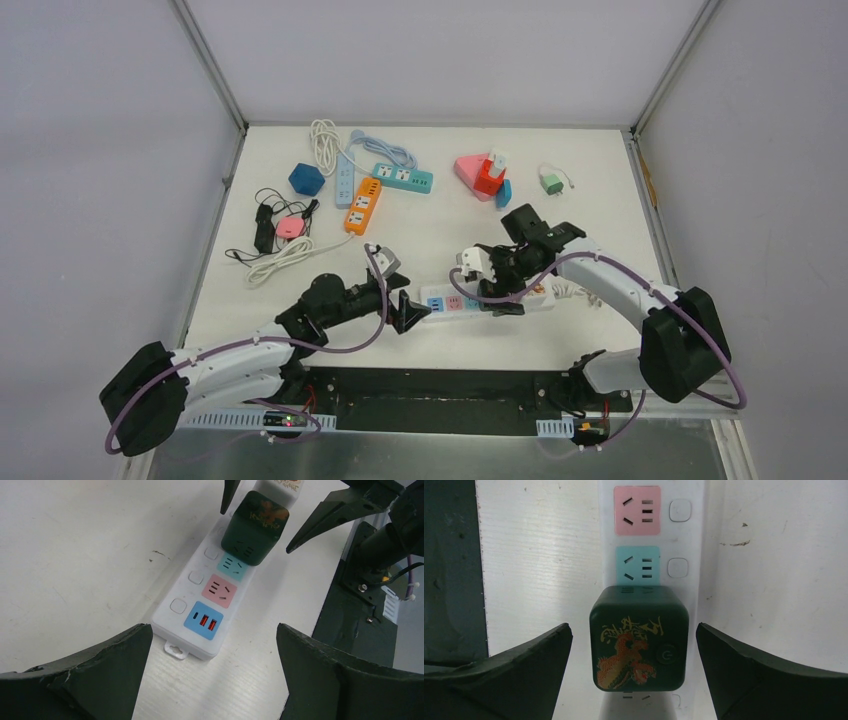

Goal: Pull the plug off the socket
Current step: Remove the plug from the socket.

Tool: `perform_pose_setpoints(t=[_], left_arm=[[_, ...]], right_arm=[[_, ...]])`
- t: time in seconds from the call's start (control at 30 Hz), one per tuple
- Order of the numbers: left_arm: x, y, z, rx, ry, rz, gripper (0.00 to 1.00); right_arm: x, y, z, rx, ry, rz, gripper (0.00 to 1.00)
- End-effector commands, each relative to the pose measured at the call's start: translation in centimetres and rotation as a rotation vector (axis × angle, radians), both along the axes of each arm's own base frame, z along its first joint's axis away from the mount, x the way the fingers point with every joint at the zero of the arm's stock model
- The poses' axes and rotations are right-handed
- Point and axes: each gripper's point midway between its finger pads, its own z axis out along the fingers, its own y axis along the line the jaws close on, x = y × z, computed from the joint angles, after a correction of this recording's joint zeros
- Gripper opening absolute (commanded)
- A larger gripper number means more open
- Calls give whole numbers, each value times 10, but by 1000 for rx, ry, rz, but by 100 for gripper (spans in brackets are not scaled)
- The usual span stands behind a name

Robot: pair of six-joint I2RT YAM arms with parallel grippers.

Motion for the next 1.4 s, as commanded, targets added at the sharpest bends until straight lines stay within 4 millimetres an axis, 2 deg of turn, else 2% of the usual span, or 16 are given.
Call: perform_pose_setpoints(t=[0.0, 0.1, 0.27, 0.37, 0.47, 0.53, 0.63, 0.8, 1.0, 1.17, 1.3, 1.33, 1.37], left_arm=[[-1, 3, 16, -57, -144, -17, 99], [-2, 2, 16, -48, -216, -38, 99], [0, -11, 1, 61, -307, -115, 99], [2, -22, -19, 182, -336, -176, 99], [5, -31, -33, 265, -368, -232, 99], [8, -38, -37, 289, -388, -258, 99], [12, -48, -38, 300, -420, -294, 99], [18, -59, -52, 326, -421, -330, 99], [27, -62, -69, 367, -437, -321, 99], [22, -65, -80, 373, -401, -358, 99], [17, -68, -85, 343, -357, -377, 90], [15, -69, -86, 335, -342, -380, 86], [14, -69, -87, 331, -331, -383, 82]], right_arm=[[12, 4, -7, -12, -64, -19, 97], [10, 3, -11, -25, -73, -7, 91], [4, 4, -13, -26, -80, 41, 75], [-1, 7, -11, -12, -71, 71, 62], [-2, 6, -10, -10, -80, 89, 43], [-2, 6, -10, -10, -86, 95, 33], [-3, 5, -11, -13, -85, 101, 23], [-4, 6, -11, -12, -82, 109, 18], [-5, 5, -12, -15, -72, 113, 16], [-6, 5, -12, -17, -65, 114, 16], [-6, 5, -12, -18, -58, 114, 12], [-6, 5, -12, -18, -57, 112, 8], [-7, 6, -12, -16, -55, 113, 0]])
